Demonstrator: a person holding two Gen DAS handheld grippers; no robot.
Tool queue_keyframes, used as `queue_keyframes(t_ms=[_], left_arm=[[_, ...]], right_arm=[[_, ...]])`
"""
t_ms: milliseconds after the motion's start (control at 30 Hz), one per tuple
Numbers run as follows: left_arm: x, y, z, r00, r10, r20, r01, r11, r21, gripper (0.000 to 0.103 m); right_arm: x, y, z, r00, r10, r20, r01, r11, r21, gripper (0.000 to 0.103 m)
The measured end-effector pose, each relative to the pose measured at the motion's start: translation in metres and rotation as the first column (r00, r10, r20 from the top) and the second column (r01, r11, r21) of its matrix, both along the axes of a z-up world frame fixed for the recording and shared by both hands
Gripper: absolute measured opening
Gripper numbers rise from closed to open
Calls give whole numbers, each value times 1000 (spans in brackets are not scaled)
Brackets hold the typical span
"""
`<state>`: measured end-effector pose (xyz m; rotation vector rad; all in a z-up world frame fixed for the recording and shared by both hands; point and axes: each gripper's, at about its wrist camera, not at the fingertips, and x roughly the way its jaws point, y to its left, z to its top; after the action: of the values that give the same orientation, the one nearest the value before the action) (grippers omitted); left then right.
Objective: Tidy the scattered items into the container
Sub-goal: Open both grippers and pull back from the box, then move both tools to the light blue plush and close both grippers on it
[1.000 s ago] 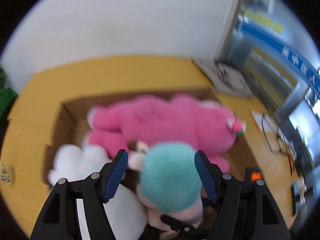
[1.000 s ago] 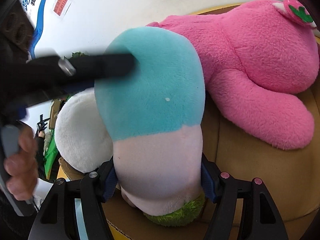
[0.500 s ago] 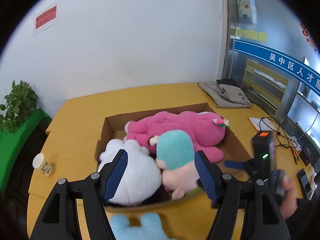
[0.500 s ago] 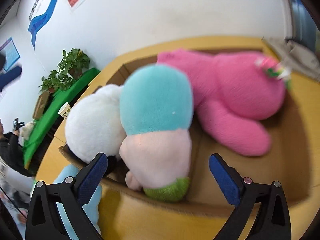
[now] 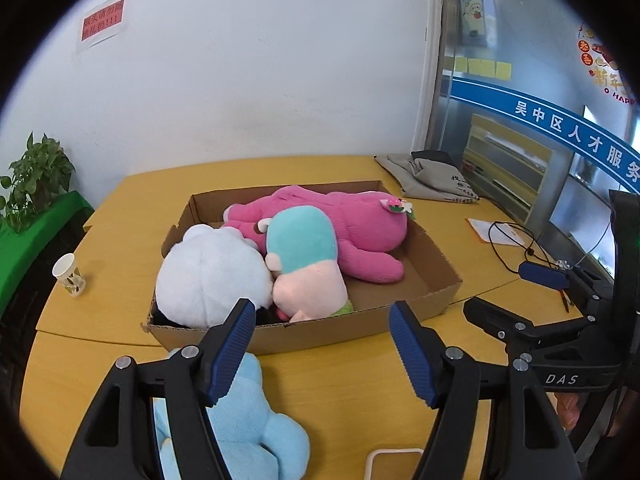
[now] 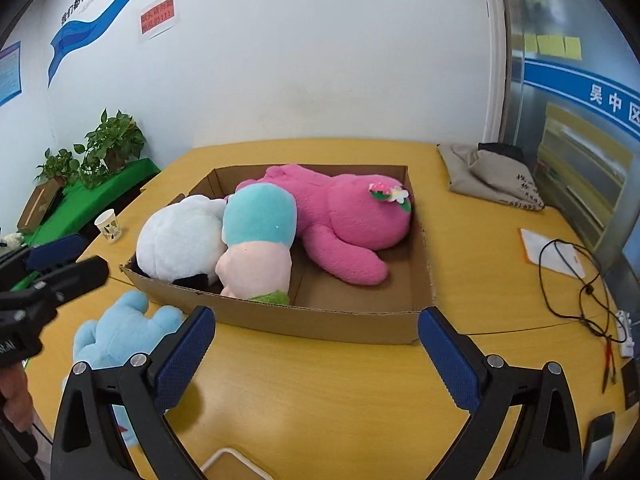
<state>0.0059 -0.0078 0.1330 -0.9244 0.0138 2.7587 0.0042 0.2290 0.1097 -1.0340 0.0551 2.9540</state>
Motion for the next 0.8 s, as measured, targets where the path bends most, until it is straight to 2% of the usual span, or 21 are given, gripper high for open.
queue_keyframes(t_ms=[200, 800], left_arm=[[4, 4, -2, 1000, -21, 16, 21, 1000, -16, 69], [2, 6, -9, 998, -41, 39, 41, 999, 0, 69]], right_arm=[[9, -8, 3, 999, -43, -21, 45, 992, 114, 103], [5, -7, -5, 999, -49, 11, 49, 996, 71, 103]])
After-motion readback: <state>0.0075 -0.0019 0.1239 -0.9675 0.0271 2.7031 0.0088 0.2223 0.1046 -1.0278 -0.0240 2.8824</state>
